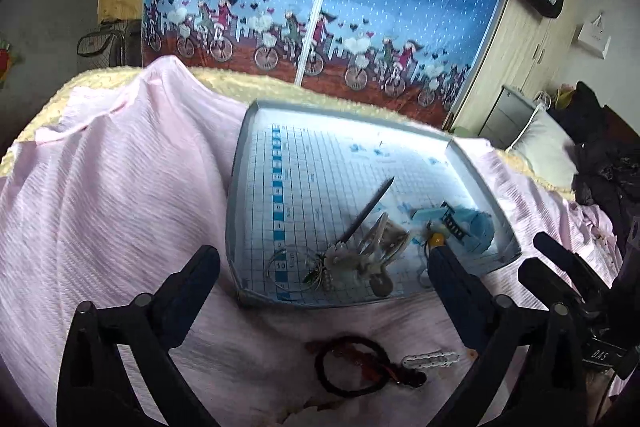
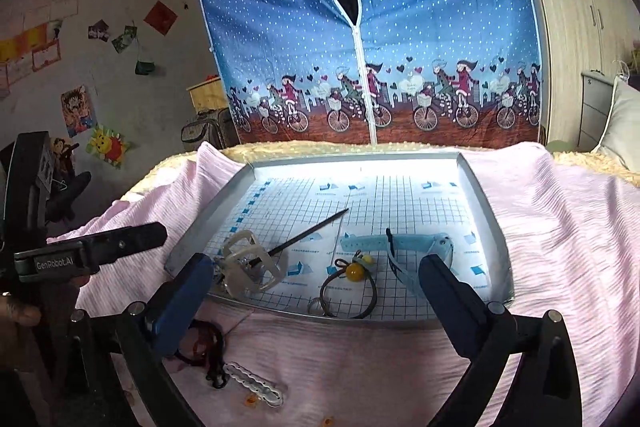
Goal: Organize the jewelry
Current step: 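Withdraw both tools from the tray toward the remaining items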
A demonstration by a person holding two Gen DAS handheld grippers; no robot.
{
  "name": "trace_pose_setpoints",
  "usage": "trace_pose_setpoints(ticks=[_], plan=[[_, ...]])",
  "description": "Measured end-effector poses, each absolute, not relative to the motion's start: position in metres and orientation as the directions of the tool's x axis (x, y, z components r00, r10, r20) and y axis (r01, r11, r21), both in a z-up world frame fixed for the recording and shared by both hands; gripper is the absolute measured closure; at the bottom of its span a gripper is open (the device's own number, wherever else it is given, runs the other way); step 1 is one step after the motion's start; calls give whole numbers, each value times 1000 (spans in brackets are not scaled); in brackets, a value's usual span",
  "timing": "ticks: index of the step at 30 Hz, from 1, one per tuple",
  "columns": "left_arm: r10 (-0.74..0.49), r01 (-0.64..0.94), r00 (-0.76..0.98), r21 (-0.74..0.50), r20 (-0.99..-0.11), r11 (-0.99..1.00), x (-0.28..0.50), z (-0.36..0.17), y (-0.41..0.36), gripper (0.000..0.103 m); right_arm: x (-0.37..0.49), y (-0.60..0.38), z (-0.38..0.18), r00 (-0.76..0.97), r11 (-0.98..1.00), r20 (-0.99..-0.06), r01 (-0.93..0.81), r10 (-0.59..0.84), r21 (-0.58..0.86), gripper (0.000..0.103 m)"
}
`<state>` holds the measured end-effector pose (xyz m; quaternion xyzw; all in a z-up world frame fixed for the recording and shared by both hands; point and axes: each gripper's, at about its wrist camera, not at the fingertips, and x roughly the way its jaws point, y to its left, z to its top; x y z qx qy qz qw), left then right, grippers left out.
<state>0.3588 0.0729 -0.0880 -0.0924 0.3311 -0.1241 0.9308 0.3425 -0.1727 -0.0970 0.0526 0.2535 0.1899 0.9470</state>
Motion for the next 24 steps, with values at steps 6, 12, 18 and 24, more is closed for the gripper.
trace_pose_setpoints(ticks=[6,12,18,24], plan=[[-308,217,861,-256,-404,942,312,-32,81,1,305,-176,-65,847,928,-379,-339,373,155,0],[-326,277,859,-177,-395,944,266,-11,67,1,262,-177,-45,875,933,-324,-339,359,118,0],[-305,301,866,-76,-397,951,227,-6,48,1,215,-179,-36,890,935,-288,-342,354,91,0],[-286,261,874,-117,-393,958,194,-8,58,1,180,-185,-36,898,942,-289,-330,332,57,0]])
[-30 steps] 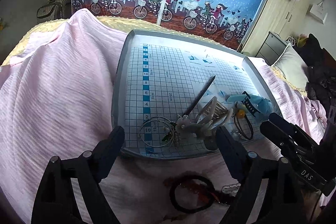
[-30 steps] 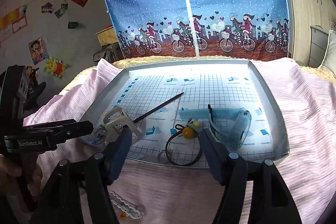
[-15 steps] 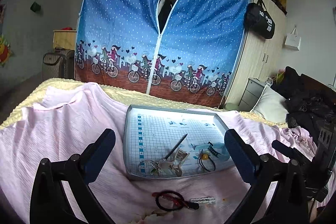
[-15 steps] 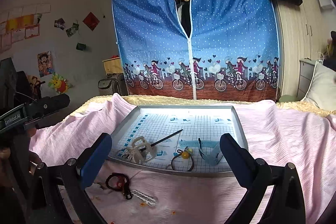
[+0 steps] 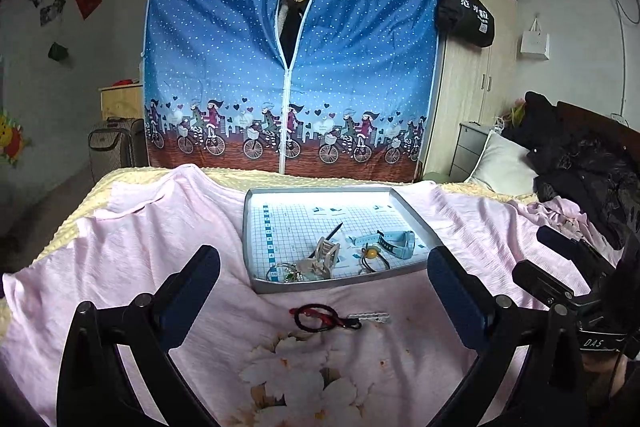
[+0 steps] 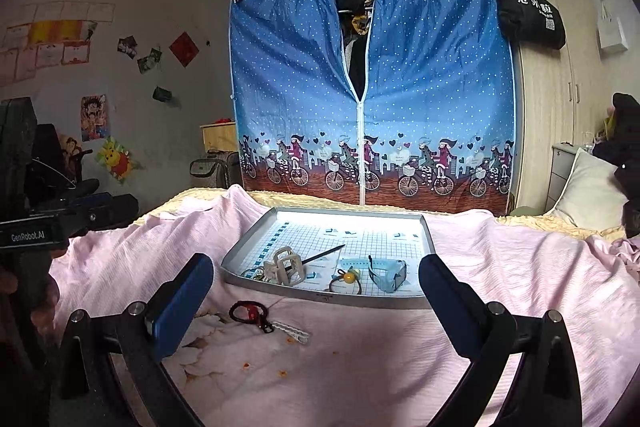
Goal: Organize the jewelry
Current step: 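Withdraw both tools from the tray toward the remaining items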
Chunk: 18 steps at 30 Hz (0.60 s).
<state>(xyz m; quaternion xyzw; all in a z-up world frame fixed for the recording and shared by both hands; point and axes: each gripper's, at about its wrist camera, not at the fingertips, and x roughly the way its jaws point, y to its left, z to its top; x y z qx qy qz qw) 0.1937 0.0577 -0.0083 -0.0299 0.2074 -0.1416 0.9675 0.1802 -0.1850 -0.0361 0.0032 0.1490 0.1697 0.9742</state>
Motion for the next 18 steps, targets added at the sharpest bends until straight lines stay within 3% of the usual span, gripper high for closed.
trace_pose_setpoints(ticks=[5,11,18], plan=[[-255,187,844,-187,-472,964,180,-21,69,1,165,-184,-44,890,951,-347,-307,296,24,0],[-253,139,760,-230,-598,963,184,-38,66,1,170,-181,-68,822,957,-501,-286,272,51,0],[-211,136,703,-162,-680,977,191,-55,50,1,179,-183,-87,767,961,-587,-261,261,86,0]])
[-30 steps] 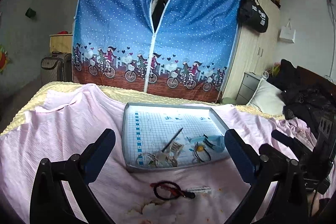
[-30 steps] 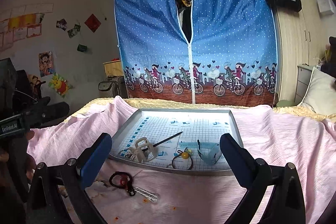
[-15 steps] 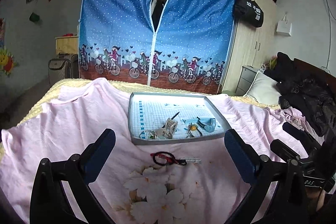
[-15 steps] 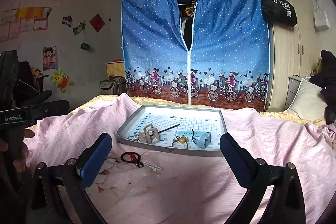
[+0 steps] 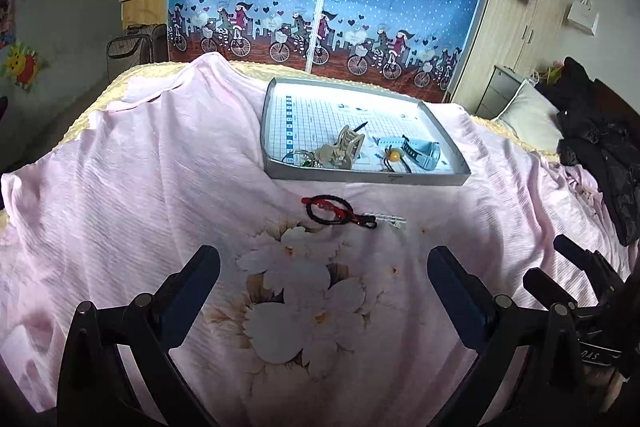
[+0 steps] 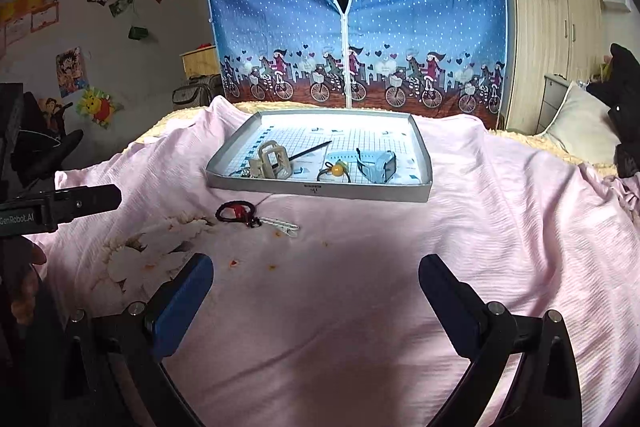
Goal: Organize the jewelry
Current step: 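Withdraw both tools from the tray toward the remaining items, then grasp the black hair band with the left tool while the right tool grasps the white hair clip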
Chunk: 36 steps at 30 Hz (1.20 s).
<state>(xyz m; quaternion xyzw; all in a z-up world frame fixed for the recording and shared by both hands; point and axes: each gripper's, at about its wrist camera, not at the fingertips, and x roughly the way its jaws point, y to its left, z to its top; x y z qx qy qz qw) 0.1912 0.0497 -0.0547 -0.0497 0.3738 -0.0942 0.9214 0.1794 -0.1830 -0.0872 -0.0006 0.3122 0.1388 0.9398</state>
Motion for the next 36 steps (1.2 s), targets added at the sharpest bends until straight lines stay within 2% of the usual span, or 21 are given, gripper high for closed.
trace_pose_setpoints(ticks=[7,12,17,21,25,27,31,34,36], plan=[[-179,133,612,-123,-770,983,210,-75,46,1,193,-190,-102,711,972,-667,-209,223,102,0],[-160,123,593,-108,-789,987,232,-74,54,1,210,-199,-120,632,977,-746,-161,209,137,0],[-114,199,526,-8,-843,980,260,-87,51,1,229,-208,-137,552,971,-799,-131,239,200,0],[-201,255,423,-97,-884,962,285,-108,54,1,249,-201,-143,515,972,-826,-173,229,161,0],[-197,249,419,-96,-886,964,308,-117,57,1,280,-186,-154,473,964,-859,-255,195,78,0],[-230,232,395,-146,-889,962,316,-122,60,2,293,-181,-161,471,954,-861,-296,191,50,0],[-281,202,375,-218,-883,955,328,-127,68,2,311,-179,-171,472,935,-844,-345,252,87,0],[-308,190,379,-253,-872,949,335,-127,71,11,315,-172,-174,475,916,-822,-380,315,132,7],[-348,174,360,-304,-865,937,341,-130,73,32,315,-163,-174,474,892,-806,-430,353,138,15]])
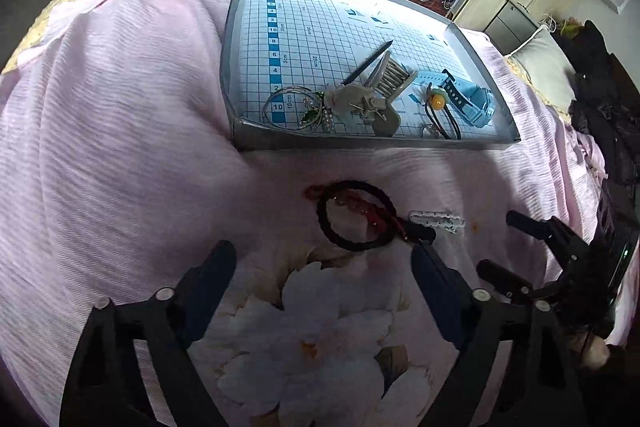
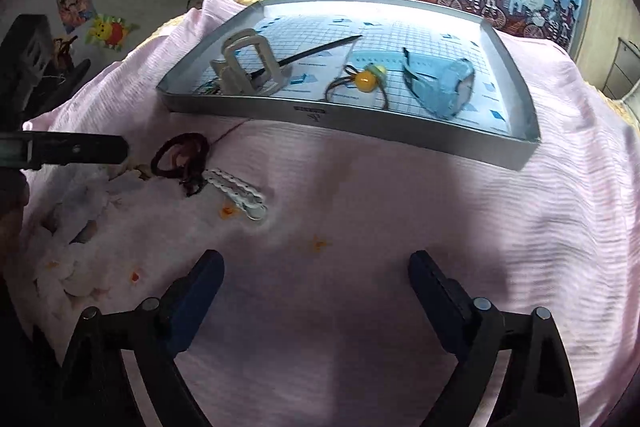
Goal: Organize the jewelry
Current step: 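Grasp the black hair band with the left tool while the right tool grasps the white hair clip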
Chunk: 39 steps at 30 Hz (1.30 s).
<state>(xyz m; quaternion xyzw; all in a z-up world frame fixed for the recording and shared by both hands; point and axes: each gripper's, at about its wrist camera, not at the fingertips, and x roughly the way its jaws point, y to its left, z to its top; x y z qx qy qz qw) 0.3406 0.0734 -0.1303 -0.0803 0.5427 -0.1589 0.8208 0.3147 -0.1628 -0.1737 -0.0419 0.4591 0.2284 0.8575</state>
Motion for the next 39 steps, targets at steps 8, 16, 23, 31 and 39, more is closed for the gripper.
trace_pose_setpoints(ticks=[8,16,23,31,39], plan=[[-432,79,343,-432,-834,898,361,-141,86,49,331,-144,-176,488,855,-766,-495,419,152,43],[-465,99,294,-457,-835,884,369,-154,81,67,341,-130,-179,479,832,-756,-534,446,152,53],[-423,115,287,-407,-860,906,362,-158,80,87,342,-121,-181,464,815,-761,-561,454,145,78],[-449,96,283,-441,-847,892,356,-153,85,99,344,-128,-181,460,836,-758,-512,462,198,86],[-454,170,373,-421,-809,891,349,-126,76,100,338,-133,-176,494,847,-740,-496,458,193,86]])
